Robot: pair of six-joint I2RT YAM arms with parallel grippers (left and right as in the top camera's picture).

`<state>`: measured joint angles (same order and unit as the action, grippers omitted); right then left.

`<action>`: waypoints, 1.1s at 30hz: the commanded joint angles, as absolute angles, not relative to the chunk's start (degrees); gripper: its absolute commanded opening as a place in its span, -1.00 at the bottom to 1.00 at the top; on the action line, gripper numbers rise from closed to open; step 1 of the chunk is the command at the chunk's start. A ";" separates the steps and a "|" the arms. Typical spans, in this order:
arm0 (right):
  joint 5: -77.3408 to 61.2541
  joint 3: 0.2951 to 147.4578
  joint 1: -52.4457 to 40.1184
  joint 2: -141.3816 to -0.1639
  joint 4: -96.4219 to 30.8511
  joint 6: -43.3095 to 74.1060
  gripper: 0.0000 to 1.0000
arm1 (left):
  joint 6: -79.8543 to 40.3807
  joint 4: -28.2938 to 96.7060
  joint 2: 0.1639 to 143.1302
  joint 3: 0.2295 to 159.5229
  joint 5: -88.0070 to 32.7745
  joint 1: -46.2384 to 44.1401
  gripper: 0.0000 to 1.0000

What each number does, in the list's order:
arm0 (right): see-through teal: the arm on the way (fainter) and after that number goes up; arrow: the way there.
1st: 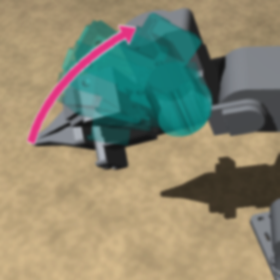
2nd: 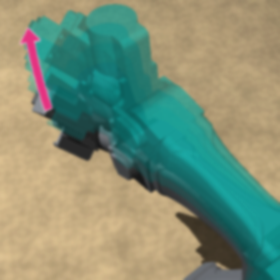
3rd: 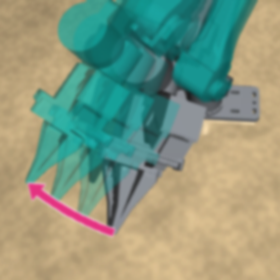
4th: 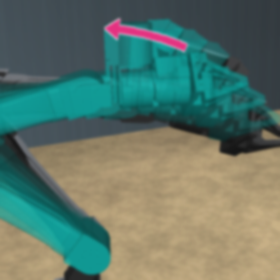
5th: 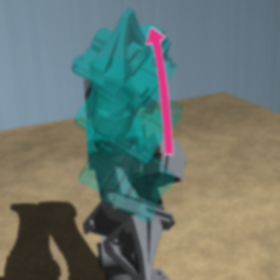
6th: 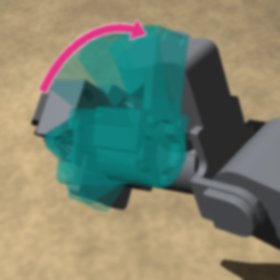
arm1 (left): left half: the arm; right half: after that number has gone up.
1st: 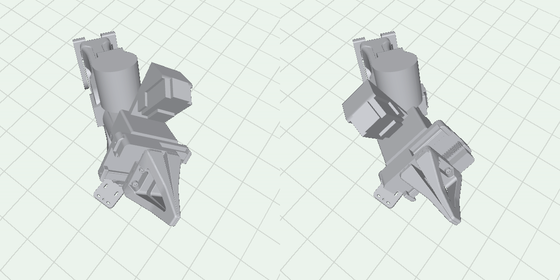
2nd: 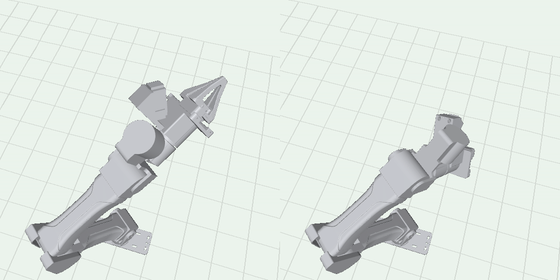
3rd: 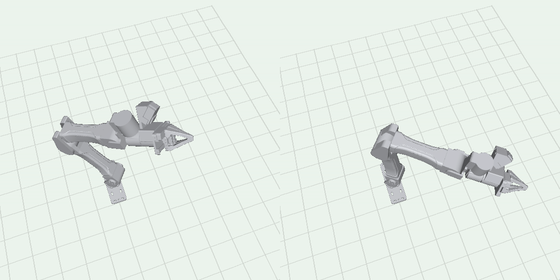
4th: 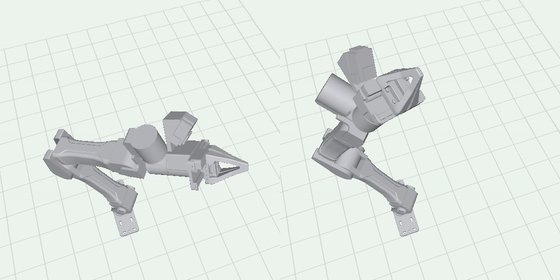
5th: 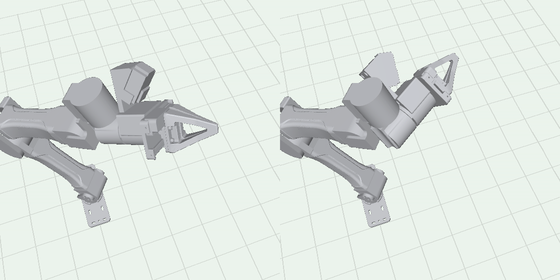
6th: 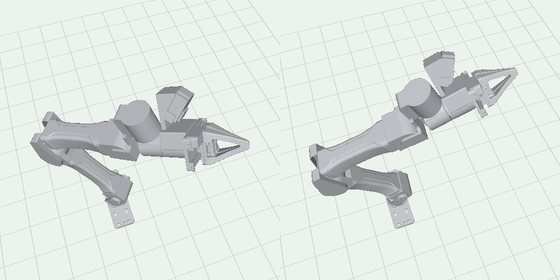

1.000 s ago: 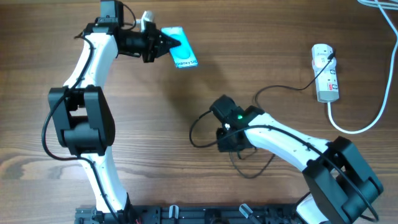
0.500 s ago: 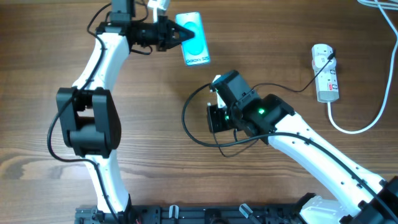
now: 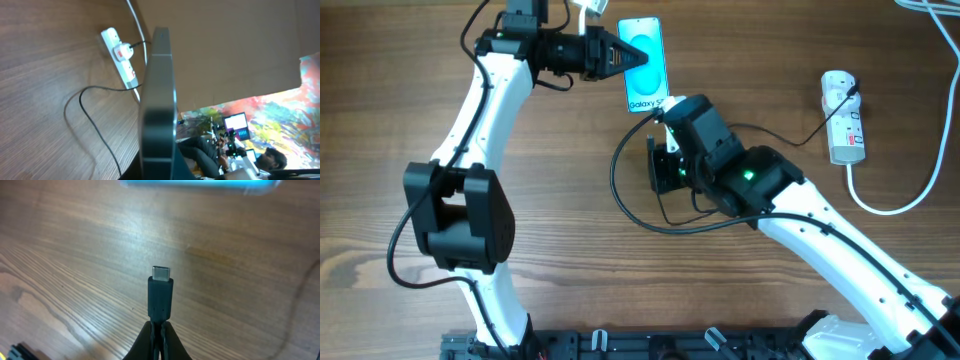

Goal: Plug charger to phone and switch on socket
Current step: 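Close the right gripper on the black USB-C plug and raise it to the phone, then align the USB-C plug under the phone's bottom port with the right gripper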

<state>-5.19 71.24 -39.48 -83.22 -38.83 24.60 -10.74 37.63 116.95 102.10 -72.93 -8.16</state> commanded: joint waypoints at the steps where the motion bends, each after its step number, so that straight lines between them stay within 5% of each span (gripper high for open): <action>1: -2.57 73.25 -39.13 -81.97 -38.24 22.63 -0.91 | -7.25 38.17 114.96 102.43 -72.55 -9.82 -0.92; 33: 0.56 73.23 -39.13 -82.19 -38.52 22.68 -0.91 | -8.08 41.43 114.30 102.43 -77.34 -10.02 -0.92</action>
